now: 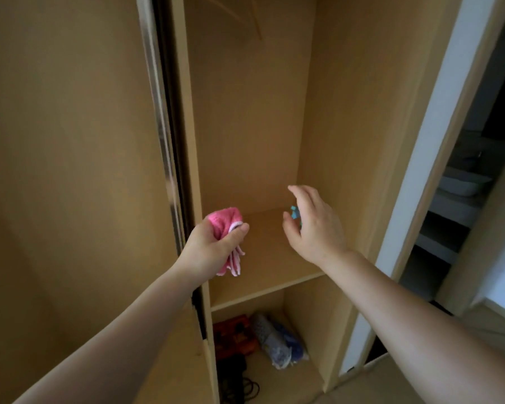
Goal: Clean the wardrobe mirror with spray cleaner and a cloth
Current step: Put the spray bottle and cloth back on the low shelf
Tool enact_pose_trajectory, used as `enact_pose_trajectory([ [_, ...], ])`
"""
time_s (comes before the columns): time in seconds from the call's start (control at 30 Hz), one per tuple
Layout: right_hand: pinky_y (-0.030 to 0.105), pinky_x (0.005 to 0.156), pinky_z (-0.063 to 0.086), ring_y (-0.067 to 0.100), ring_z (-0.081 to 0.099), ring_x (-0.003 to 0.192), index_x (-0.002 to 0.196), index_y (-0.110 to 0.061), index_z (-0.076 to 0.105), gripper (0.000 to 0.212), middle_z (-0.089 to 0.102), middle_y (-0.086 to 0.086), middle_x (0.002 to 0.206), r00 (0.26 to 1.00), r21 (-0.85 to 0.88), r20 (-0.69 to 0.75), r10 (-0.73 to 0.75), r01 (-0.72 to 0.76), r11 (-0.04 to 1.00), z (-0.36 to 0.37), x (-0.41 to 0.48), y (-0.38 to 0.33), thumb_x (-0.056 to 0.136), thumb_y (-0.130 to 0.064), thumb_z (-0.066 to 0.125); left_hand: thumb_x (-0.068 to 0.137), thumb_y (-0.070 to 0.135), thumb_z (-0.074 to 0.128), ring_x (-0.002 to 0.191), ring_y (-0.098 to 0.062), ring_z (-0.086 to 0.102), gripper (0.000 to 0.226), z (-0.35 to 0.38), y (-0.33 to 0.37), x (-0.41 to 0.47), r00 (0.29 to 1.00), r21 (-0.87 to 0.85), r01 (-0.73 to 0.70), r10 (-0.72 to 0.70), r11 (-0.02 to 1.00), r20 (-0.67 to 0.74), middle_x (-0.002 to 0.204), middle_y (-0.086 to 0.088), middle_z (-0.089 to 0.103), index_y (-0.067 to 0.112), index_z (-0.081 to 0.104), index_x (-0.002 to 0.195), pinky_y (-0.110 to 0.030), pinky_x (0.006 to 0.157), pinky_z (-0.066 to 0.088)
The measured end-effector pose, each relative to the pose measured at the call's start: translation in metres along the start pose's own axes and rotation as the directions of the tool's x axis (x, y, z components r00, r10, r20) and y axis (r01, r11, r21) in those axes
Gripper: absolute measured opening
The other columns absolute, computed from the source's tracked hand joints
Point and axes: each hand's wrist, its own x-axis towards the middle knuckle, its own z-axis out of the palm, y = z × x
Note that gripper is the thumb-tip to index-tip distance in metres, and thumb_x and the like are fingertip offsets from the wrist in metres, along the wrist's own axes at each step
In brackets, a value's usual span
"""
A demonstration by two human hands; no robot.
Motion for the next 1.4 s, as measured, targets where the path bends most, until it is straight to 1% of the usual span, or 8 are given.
enact_pose_trajectory([
  [0.27, 0.034, 0.077, 0.051, 0.022, 0.060, 0.105, 0.139, -0.015, 0.043, 0.048, 0.053, 0.003, 0.131, 0.973, 0.070, 0.178, 0.147, -0.162, 0.984, 0.013, -0.012, 0.117, 0.094, -0.028, 0.053, 0.089, 0.037, 0.065, 0.045, -0.019, 0.065, 0.036, 0.084, -0.028, 0.039, 0.987, 0.008, 0.137, -0.136, 0.990, -0.088, 0.052, -0.006, 0.066, 0.013, 0.063, 0.062, -0.017, 0.042, 0.051],
  [0.37, 0.028, 0.080, 0.046, 0.020, 0.057, 0.112, 0.141, -0.019, 0.040, 0.050, 0.051, 0.001, 0.135, 0.938, 0.064, 0.246, 0.246, -0.269, 0.961, 0.032, -0.004, 0.147, 0.094, -0.031, 0.054, 0.090, 0.035, 0.065, 0.041, -0.018, 0.062, 0.039, 0.101, -0.042, 0.057, 0.982, 0.014, 0.167, -0.165, 0.986, -0.087, 0.048, -0.005, 0.064, 0.017, 0.060, 0.056, -0.019, 0.041, 0.049],
  [0.5, 0.038, 0.090, 0.050, 0.025, 0.056, 0.116, 0.146, -0.022, 0.032, 0.058, 0.048, 0.003, 0.141, 0.859, -0.012, 0.363, 0.362, -0.384, 0.923, 0.067, 0.007, 0.175, 0.094, -0.035, 0.055, 0.090, 0.037, 0.064, 0.040, -0.020, 0.060, 0.038, 0.112, -0.065, 0.086, 0.978, 0.024, 0.199, -0.197, 0.980, -0.062, 0.047, -0.004, 0.062, 0.016, 0.060, 0.058, -0.022, 0.039, 0.049],
  [0.77, 0.034, 0.080, 0.050, 0.026, 0.059, 0.114, 0.150, -0.025, 0.024, 0.072, 0.043, 0.004, 0.148, 0.738, -0.088, 0.496, 0.458, -0.483, 0.871, 0.127, 0.031, 0.225, 0.090, -0.035, 0.061, 0.091, 0.038, 0.062, 0.052, -0.031, 0.066, 0.034, 0.124, -0.100, 0.153, 0.971, 0.033, 0.239, -0.240, 0.970, 0.011, 0.057, -0.013, 0.067, 0.011, 0.064, 0.071, -0.035, 0.046, 0.053],
  [0.83, 0.029, 0.071, 0.046, 0.024, 0.062, 0.105, 0.150, -0.024, 0.024, 0.073, 0.044, 0.003, 0.147, 0.735, -0.102, 0.502, 0.457, -0.474, 0.875, 0.139, 0.037, 0.237, 0.088, -0.034, 0.062, 0.090, 0.040, 0.063, 0.054, -0.025, 0.068, 0.028, 0.129, -0.107, 0.166, 0.962, 0.048, 0.271, -0.272, 0.961, 0.008, 0.059, -0.006, 0.069, 0.013, 0.063, 0.081, -0.034, 0.048, 0.054],
  [0.97, 0.032, 0.082, 0.048, 0.027, 0.058, 0.116, 0.151, -0.021, 0.023, 0.075, 0.045, 0.006, 0.146, 0.705, -0.085, 0.556, 0.440, -0.478, 0.874, 0.167, 0.051, 0.259, 0.089, -0.032, 0.063, 0.089, 0.039, 0.064, 0.055, -0.024, 0.069, 0.026, 0.138, -0.120, 0.187, 0.960, 0.068, 0.281, -0.280, 0.957, -0.026, 0.058, -0.003, 0.069, 0.015, 0.063, 0.078, -0.037, 0.050, 0.054],
  [1.2, 0.038, 0.080, 0.053, 0.027, 0.063, 0.099, 0.147, -0.017, 0.031, 0.067, 0.061, 0.008, 0.122, 0.642, 0.010, 0.689, 0.336, -0.472, 0.881, 0.207, 0.070, 0.294, 0.089, -0.028, 0.063, 0.087, 0.037, 0.068, 0.047, -0.022, 0.065, 0.027, 0.157, -0.123, 0.194, 0.918, 0.039, 0.360, -0.347, 0.932, -0.192, 0.056, -0.004, 0.068, 0.013, 0.062, 0.077, -0.031, 0.039, 0.047],
  [1.4, 0.032, 0.058, 0.044, 0.022, 0.061, 0.073, 0.108, -0.018, 0.061, 0.017, 0.061, 0.001, 0.083, 0.658, 0.136, 0.729, 0.189, -0.410, 0.902, 0.221, 0.073, 0.311, 0.092, -0.019, 0.057, 0.084, 0.036, 0.071, 0.045, -0.018, 0.063, 0.030, 0.180, -0.111, 0.169, 0.833, -0.025, 0.446, -0.425, 0.895, -0.355, 0.054, -0.001, 0.066, 0.009, 0.059, 0.083, -0.026, 0.041, 0.046],
])
